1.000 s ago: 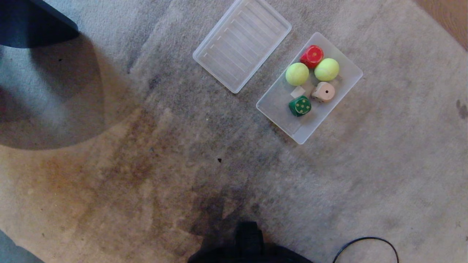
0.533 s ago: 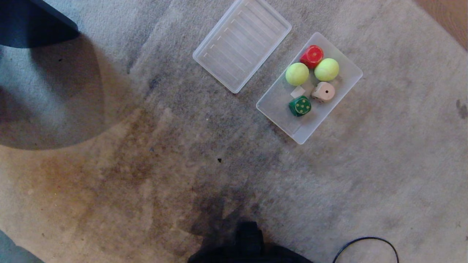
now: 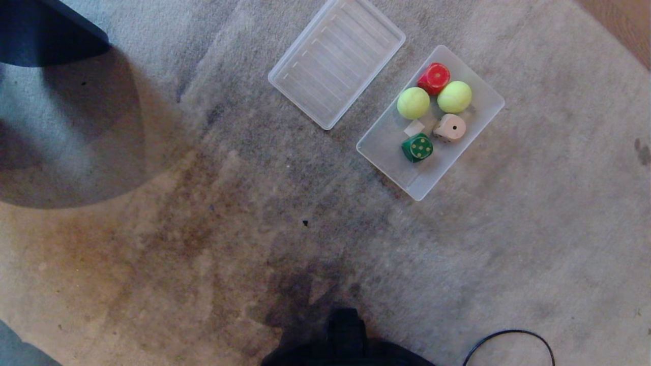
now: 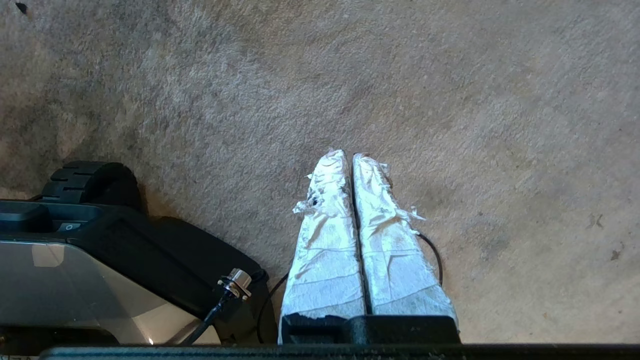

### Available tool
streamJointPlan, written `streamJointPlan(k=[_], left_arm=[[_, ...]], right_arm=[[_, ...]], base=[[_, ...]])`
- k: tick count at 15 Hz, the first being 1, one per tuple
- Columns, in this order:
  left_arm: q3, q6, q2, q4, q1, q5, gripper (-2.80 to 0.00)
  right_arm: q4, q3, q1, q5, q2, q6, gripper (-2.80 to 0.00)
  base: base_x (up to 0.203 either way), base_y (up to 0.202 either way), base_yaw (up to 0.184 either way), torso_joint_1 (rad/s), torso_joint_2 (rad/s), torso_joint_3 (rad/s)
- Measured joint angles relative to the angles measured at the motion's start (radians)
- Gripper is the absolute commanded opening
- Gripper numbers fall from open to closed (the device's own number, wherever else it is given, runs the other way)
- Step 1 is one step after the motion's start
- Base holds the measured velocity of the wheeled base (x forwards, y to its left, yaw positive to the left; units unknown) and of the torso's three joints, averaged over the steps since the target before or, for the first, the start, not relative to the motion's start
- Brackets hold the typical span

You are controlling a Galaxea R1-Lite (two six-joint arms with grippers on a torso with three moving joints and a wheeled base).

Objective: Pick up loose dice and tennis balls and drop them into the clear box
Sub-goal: Pick up toys out of the box

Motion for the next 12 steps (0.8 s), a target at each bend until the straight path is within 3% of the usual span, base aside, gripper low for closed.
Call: streamJointPlan(k=[12], left_arm=[[0.0, 0.0, 0.0, 0.0, 0.0, 0.0, -2.8]], right_arm=[[-0.008, 0.002, 0.0, 0.0, 0.0, 0.012, -2.8]], base=[[0.0, 0.0, 0.0, 0.003, 0.0, 0.181]])
